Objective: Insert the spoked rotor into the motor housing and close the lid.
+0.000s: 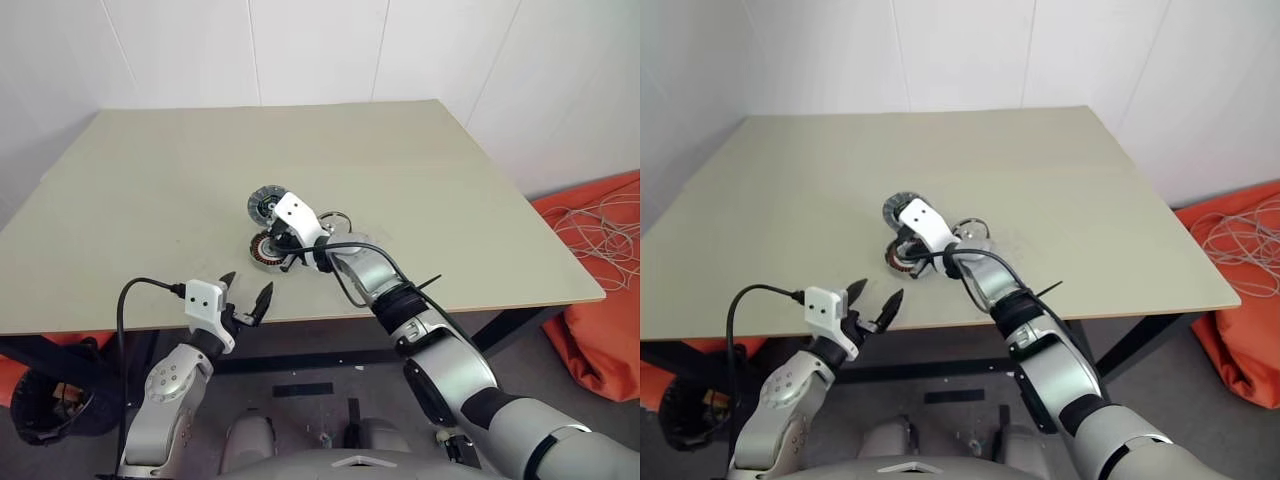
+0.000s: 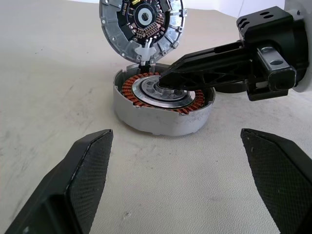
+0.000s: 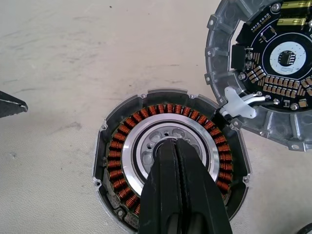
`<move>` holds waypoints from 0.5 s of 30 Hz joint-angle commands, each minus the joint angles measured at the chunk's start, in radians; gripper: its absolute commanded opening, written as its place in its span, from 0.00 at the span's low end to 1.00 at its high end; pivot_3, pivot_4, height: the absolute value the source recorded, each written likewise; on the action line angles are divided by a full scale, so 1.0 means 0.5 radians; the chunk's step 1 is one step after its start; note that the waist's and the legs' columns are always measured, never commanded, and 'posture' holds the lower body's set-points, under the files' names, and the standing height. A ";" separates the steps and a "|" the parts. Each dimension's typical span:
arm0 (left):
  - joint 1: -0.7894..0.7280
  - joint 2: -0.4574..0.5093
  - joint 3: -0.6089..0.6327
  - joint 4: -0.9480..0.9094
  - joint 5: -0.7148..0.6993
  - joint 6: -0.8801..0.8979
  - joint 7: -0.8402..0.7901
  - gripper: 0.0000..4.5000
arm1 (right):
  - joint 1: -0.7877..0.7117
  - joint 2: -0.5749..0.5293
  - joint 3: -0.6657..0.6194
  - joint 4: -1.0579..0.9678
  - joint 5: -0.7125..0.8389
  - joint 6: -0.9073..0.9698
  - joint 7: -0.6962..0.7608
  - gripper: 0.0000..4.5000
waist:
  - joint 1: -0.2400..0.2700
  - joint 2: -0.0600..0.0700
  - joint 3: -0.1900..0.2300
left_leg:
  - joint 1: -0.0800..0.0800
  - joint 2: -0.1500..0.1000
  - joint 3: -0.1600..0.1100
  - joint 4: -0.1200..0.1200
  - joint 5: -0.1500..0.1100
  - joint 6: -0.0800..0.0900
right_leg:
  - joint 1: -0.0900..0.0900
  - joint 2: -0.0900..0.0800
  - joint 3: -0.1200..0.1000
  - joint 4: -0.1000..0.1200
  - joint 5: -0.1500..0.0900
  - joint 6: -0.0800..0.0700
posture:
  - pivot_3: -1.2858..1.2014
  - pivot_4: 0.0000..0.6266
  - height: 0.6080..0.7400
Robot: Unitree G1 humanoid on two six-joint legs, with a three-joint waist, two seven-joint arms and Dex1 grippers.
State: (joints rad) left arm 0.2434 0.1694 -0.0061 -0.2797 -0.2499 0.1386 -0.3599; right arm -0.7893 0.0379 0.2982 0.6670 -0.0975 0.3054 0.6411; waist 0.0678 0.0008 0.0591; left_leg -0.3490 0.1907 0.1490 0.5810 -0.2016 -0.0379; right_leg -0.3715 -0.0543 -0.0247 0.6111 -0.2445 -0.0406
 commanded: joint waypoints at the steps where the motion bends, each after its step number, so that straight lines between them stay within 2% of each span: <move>1: -0.007 -0.003 0.012 -0.060 -0.004 -0.038 0.013 1.00 | -0.068 0.017 -0.023 0.010 0.017 -0.058 -0.015 0.00 | 0.000 0.000 0.000 | 0.000 0.000 0.000 0.000 0.000 0.000 | 0.000 0.000 0.000 0.000 0.000 0.000 | 0.52 0.00 1.00; 15: -0.002 0.005 0.005 -0.097 -0.011 -0.014 0.015 1.00 | -0.119 0.007 -0.056 0.140 0.018 -0.142 -0.058 0.00 | 0.000 0.000 0.000 | 0.000 0.000 0.000 0.000 0.000 0.000 | 0.000 0.000 0.000 0.000 0.000 0.000 | 0.52 0.00 1.00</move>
State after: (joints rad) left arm 0.2451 0.1703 -0.0064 -0.2838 -0.2498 0.1393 -0.3558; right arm -0.8190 0.0375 0.2862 0.7363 -0.0967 0.2563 0.6184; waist 0.0678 0.0008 0.0591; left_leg -0.3488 0.1907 0.1491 0.5811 -0.2016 -0.0379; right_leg -0.3714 -0.0543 -0.0247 0.6112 -0.2445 -0.0406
